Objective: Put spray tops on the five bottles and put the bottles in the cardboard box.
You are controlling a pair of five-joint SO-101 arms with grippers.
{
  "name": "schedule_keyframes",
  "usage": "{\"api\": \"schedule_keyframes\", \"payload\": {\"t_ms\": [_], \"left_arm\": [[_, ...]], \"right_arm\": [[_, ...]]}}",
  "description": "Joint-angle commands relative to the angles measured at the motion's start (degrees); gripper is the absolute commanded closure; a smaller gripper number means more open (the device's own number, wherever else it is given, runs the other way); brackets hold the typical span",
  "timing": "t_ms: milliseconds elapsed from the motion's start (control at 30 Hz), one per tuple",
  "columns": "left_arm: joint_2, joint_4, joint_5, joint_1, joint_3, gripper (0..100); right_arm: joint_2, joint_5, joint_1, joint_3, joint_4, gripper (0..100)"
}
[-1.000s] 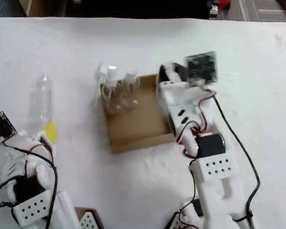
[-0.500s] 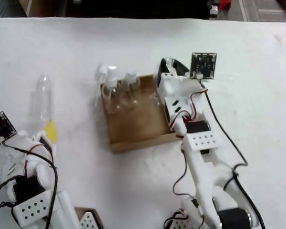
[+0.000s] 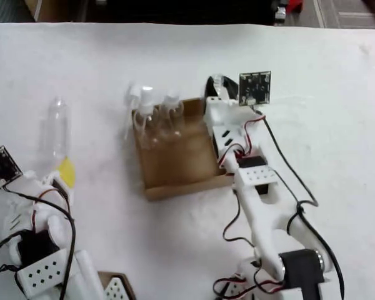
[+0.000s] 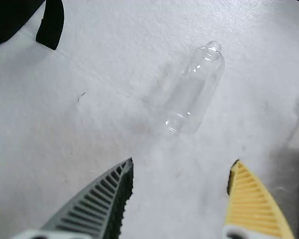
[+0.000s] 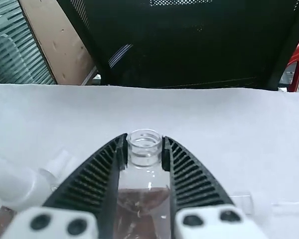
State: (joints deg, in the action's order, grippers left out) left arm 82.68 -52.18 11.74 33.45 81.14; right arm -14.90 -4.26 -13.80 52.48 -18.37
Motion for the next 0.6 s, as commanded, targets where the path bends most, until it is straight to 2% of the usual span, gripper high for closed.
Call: {"api": "schedule_keyframes", "payload": {"t_ms": [0, 567], "left_arm": [[1.1, 1.5, 0.7, -0.8, -0.4, 71], [1.1, 1.5, 0.7, -2.6, -0.4, 71]], "right_arm": [[0.7, 1.1, -0.4, -1.1, -3.4, 98.1], [7.7, 1.4, -2.5, -3.9, -5.8, 98.0]]}}
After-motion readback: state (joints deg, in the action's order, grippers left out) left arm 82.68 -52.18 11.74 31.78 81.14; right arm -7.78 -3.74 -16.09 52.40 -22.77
